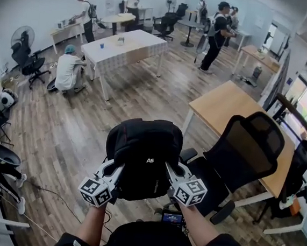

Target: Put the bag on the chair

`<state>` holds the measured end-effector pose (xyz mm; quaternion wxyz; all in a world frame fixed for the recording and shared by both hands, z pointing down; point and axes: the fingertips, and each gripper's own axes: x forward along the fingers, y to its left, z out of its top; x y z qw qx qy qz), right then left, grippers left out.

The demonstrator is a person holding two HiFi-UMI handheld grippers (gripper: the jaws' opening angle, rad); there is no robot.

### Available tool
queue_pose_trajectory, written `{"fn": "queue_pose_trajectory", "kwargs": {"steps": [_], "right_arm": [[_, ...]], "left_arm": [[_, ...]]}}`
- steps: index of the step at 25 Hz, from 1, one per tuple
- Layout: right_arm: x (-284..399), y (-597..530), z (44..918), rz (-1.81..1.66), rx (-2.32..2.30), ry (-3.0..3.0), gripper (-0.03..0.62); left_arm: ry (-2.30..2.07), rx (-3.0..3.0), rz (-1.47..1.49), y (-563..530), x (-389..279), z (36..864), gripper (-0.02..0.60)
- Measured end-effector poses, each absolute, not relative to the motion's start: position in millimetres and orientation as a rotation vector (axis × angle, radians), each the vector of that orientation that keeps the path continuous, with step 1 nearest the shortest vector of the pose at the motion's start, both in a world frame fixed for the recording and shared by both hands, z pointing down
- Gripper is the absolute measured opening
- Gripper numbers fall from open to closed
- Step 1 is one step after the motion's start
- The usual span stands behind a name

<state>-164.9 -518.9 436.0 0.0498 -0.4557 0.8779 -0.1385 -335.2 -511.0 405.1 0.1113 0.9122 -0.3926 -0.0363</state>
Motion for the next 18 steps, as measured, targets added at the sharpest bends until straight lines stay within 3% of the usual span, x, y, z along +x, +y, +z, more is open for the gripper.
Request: {"fn": "queue_pose_trajectory", "kwargs": {"steps": [18], "right_arm": [[-19, -464, 455, -0.429, -1.906, 2.257, 0.025]], "left_arm": [[-0.558, 2.85, 0.007, -534, -174, 419, 0.052]]}}
